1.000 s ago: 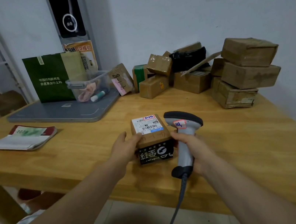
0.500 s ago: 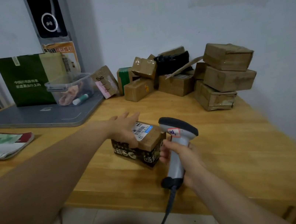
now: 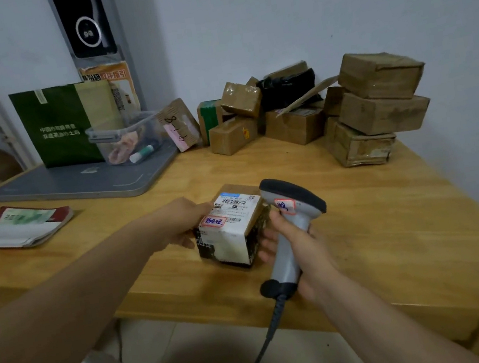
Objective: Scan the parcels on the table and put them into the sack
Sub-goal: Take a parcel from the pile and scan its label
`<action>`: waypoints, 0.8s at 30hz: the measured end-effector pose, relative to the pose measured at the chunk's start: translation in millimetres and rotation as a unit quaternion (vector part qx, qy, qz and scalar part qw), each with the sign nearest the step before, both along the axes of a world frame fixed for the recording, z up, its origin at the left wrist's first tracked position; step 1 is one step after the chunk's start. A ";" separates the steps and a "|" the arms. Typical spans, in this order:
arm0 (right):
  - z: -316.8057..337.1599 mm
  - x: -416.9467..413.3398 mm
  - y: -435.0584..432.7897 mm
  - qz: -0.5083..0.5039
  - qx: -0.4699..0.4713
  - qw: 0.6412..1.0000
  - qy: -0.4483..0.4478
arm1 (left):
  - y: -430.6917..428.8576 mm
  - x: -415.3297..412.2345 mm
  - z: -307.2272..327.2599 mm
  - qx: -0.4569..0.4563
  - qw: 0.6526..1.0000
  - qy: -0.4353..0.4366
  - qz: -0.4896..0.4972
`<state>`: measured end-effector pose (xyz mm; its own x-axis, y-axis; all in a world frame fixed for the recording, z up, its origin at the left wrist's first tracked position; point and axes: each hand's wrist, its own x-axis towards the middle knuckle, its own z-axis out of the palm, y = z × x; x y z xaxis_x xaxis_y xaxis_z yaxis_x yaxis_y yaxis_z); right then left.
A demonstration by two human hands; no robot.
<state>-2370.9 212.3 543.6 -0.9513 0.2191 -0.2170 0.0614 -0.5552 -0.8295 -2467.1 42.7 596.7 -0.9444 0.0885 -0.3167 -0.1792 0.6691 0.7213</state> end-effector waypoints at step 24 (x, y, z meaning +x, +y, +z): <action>35.2 36.3 -47.6 0.149 0.194 0.969 0.035 | -72.2 59.0 -6.5 0.366 0.915 0.035 0.165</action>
